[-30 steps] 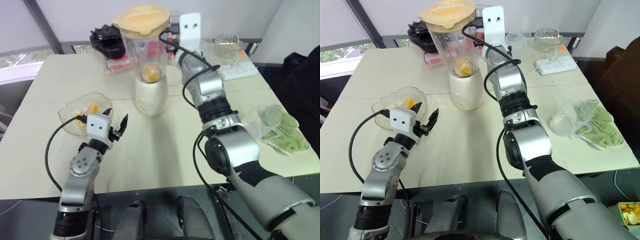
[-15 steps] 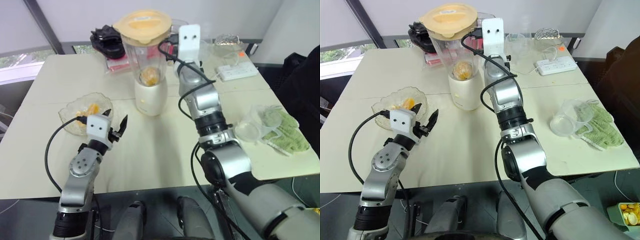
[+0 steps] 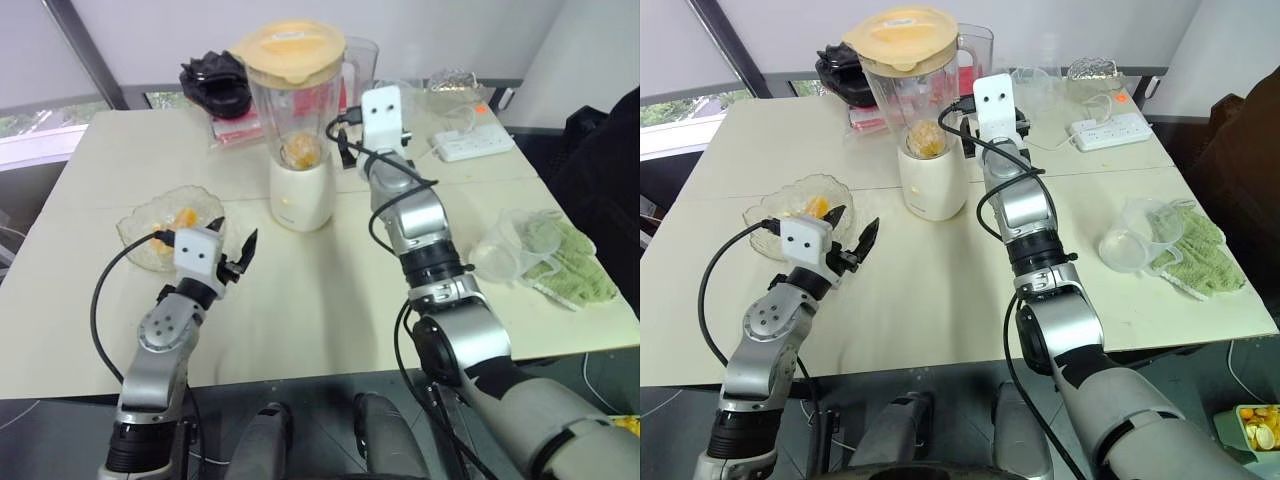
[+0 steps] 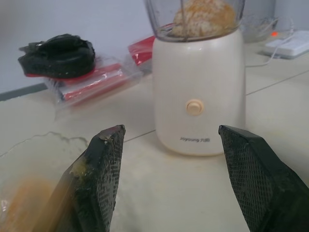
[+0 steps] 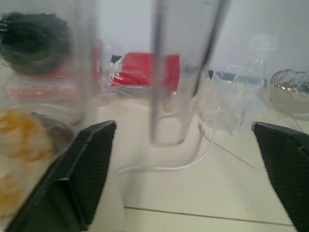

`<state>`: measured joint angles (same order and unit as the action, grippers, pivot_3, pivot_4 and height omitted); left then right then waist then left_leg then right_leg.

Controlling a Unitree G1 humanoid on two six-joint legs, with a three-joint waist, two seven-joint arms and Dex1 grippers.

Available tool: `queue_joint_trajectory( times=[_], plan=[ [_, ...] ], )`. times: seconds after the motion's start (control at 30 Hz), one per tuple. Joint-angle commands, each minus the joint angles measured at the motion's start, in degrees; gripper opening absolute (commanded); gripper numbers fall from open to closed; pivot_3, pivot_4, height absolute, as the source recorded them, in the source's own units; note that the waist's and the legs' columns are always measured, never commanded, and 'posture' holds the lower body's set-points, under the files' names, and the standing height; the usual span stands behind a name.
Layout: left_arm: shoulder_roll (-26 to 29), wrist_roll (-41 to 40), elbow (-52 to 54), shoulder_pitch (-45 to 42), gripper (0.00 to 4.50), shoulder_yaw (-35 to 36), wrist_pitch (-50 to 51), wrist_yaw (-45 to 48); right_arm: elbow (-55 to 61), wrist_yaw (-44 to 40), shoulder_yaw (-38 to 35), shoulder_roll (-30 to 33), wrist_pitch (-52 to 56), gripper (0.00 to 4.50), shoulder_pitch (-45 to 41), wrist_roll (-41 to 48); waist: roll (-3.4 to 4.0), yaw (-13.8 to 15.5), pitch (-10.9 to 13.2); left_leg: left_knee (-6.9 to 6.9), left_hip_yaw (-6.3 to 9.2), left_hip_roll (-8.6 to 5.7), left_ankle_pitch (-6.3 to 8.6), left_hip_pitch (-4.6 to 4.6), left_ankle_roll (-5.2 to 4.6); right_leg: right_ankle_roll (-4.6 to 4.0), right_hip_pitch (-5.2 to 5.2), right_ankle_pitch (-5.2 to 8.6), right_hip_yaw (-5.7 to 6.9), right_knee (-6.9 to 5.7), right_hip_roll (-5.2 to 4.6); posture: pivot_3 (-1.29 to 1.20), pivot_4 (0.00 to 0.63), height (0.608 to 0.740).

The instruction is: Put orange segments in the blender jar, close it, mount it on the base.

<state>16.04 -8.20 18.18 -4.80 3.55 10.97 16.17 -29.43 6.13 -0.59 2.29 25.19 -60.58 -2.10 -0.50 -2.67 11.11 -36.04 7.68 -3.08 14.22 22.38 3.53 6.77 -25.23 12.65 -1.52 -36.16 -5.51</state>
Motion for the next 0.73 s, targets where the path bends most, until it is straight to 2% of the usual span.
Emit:
queue_joint_trajectory(
  times=[0.03, 0.17, 0.3, 0.47, 0.63, 0.73],
  plan=[
    [0.35, -0.63, 1.79, 0.24, 3.23, 0.47, -0.04, 0.54, 9.51, -5.31, 1.12, 2.82, -0.91, 4.42, 5.26, 0.42, 0.00, 0.18, 0.00, -0.01, 0.00, 0.00, 0.00, 0.00, 0.00, 0.00, 0.01, 0.00, 0.00, 0.00, 0.00, 0.00, 0.150, 0.740],
    [0.29, -1.19, 2.77, 1.04, 3.23, 0.76, -0.30, 1.15, 20.86, -15.46, 2.76, 7.94, 0.85, 4.42, 13.60, 2.93, -0.02, 0.42, -0.01, -0.07, 0.02, -0.06, 0.00, 0.03, 0.00, 0.02, 0.10, 0.00, -0.01, 0.08, -0.03, 0.00, 0.150, 0.740],
    [0.70, -1.91, 4.85, 2.45, 3.23, 1.50, 0.66, 1.47, 33.28, -31.15, 3.18, 17.97, 1.50, 4.42, 22.89, 8.46, -0.01, 0.29, -0.01, -0.09, 0.03, -0.04, 0.00, 0.01, -0.01, 0.03, 0.13, 0.00, 0.00, 0.07, -0.03, 0.00, 0.150, 0.740],
    [2.86, -4.07, 9.46, 4.54, 3.23, 3.43, 3.53, 2.52, 42.37, -46.82, -1.06, 31.41, 3.18, 4.42, 30.53, 16.64, -0.04, 0.09, 0.01, -0.10, 0.01, -0.01, 0.01, -0.06, -0.01, 0.04, 0.22, 0.00, 0.02, 0.10, -0.01, 0.00, 0.150, 0.740],
    [5.11, -5.83, 14.64, 6.18, 3.23, 5.44, 7.18, 2.76, 46.97, -56.03, -5.45, 40.25, 6.28, 4.42, 34.92, 23.93, -0.07, 0.31, 0.03, -0.17, 0.00, 0.01, 0.01, -0.25, -0.02, 0.04, 0.50, 0.02, 0.02, 0.16, -0.01, 0.00, 0.150, 0.740],
    [5.64, -6.75, 17.41, 6.95, 3.23, 6.73, 9.56, 2.20, 47.86, -58.28, -7.07, 42.66, 7.75, 4.42, 36.27, 26.75, -0.11, 0.41, 0.05, -0.19, 0.00, 0.01, 0.02, -0.42, -0.03, 0.02, 0.73, 0.04, 0.03, 0.25, -0.01, 0.00, 0.150, 0.740]
  ],
)
